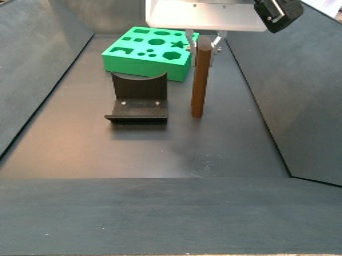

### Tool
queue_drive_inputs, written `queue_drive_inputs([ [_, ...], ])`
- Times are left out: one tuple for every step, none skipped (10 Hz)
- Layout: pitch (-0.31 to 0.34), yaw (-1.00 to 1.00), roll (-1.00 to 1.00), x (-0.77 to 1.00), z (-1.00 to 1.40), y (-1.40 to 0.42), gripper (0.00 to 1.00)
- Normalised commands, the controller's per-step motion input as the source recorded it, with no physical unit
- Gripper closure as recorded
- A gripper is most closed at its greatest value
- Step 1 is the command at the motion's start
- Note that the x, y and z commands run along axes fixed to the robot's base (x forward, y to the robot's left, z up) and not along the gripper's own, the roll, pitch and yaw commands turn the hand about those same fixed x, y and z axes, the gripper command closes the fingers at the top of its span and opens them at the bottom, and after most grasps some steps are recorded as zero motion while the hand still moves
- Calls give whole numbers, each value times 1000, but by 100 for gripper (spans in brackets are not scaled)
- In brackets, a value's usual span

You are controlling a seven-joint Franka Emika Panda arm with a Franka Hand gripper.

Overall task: Pick up the square-circle object. Move up. Rotate the square-circle object. Move to above the board. Insert the square-circle object.
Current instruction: Pick up the square-circle object, then move up, then rotate the square-circle object.

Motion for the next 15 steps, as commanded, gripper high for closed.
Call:
queue_drive_inputs([
  [0, 0, 0, 0, 0, 0, 100],
  [0, 0, 0, 0, 0, 0, 100],
  [0, 0, 0, 0, 0, 0, 100],
  [0, 0, 0, 0, 0, 0, 100],
  [0, 0, 0, 0, 0, 0, 100],
  [0, 0, 0, 0, 0, 0, 100],
  [0, 0, 0, 0, 0, 0, 100],
  [0, 0, 0, 0, 0, 0, 100],
  [0, 0, 0, 0, 833, 0, 100],
  [30, 23, -11, -29, 772, 0, 100],
  [50, 22, -7, -36, 656, 3, 100],
  [54, 18, -1, -22, 509, 4, 100],
  [58, 14, 9, -4, 287, 6, 100],
  [64, 11, 14, 4, 171, 7, 100],
  [0, 0, 0, -346, 1000, 103, 100],
])
